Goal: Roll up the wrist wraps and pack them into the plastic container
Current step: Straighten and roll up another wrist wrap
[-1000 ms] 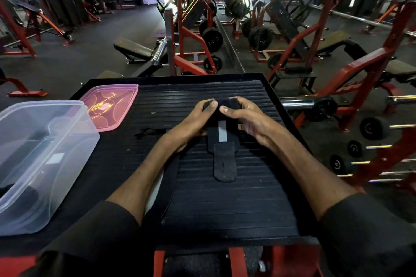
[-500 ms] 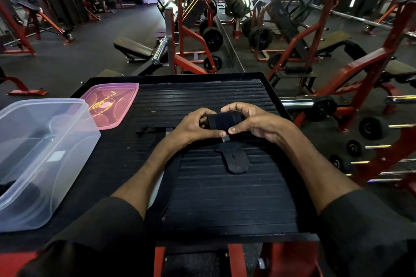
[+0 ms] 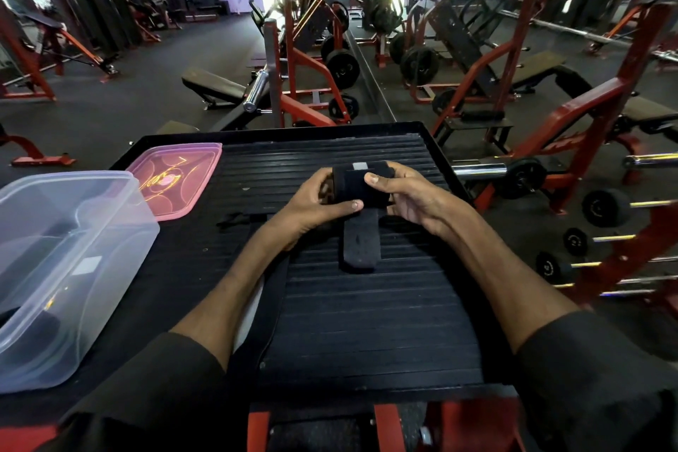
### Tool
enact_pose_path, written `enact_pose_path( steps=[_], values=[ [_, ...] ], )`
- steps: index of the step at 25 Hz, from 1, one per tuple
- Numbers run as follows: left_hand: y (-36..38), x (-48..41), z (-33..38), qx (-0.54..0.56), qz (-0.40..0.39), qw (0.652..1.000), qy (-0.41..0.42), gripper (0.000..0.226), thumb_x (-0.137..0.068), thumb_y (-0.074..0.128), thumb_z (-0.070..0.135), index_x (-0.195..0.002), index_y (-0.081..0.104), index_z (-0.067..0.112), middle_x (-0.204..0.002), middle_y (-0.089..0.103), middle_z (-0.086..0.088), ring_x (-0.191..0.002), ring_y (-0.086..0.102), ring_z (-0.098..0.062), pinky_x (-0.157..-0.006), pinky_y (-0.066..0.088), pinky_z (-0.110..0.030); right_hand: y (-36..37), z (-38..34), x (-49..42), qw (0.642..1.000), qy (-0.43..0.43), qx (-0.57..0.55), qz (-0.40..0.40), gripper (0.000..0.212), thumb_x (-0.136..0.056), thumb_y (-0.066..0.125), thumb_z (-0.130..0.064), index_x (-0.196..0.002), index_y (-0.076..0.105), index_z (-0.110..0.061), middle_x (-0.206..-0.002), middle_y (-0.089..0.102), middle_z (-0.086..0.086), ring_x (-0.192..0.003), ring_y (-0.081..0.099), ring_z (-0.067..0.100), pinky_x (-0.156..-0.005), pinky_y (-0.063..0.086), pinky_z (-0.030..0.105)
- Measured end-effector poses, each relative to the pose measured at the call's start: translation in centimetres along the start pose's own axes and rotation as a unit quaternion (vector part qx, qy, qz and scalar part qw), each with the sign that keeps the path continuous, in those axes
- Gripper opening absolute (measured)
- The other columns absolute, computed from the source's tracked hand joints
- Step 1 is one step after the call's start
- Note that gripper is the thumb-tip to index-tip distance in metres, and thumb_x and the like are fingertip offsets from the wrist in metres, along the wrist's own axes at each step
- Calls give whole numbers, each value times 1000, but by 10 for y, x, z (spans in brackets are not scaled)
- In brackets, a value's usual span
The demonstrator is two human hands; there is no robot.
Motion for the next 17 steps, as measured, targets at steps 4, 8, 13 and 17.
enact_pose_path(
  steps=[4, 8, 13, 17],
  values=[
    [10, 8, 0, 100, -131, 982, -90, 46, -97, 55, 45, -140, 52, 30, -138, 64, 9, -131, 56, -7, -113, 42, -34, 1, -6, 2, 998, -49, 28, 17, 45, -75, 84, -19, -117, 67, -22, -114, 72, -1, -109, 69, 17, -101, 51, 44],
    [8, 6, 3, 132, -98, 982, -90, 53, -96, 60, 46, -142, 51, 20, -137, 65, -3, -128, 61, -17, -110, 46, -37, 2, -16, 6, 991, -114, 66, 15, 50, -70, 85, 3, -112, 69, -20, -113, 70, -1, -107, 66, 13, -93, 55, 33],
    [1, 3, -7, 108, 9, 992, -65, 50, -83, 82, 31, -128, 61, 23, -118, 73, 4, -113, 69, -15, -103, 53, -44, 8, -24, 7, 985, -137, 108, 3, 59, -66, 79, 15, -115, 68, -15, -132, 64, 14, -123, 63, 30, -97, 56, 42],
    [5, 3, -3, 96, 35, 994, -23, 50, -75, 88, 15, -119, 64, 17, -112, 74, -4, -102, 71, -17, -93, 56, -38, 4, -22, 12, 999, -7, -21, -40, 45, -83, 73, -5, -122, 68, -27, -130, 67, 2, -113, 63, 17, -85, 50, 34]
  ],
)
Point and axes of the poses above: each hand's wrist, its own x-axis away from the middle knuckle, its own y-axis out of the palm, z = x × y, the point moved 5 cm from there along -x, towards the middle knuckle
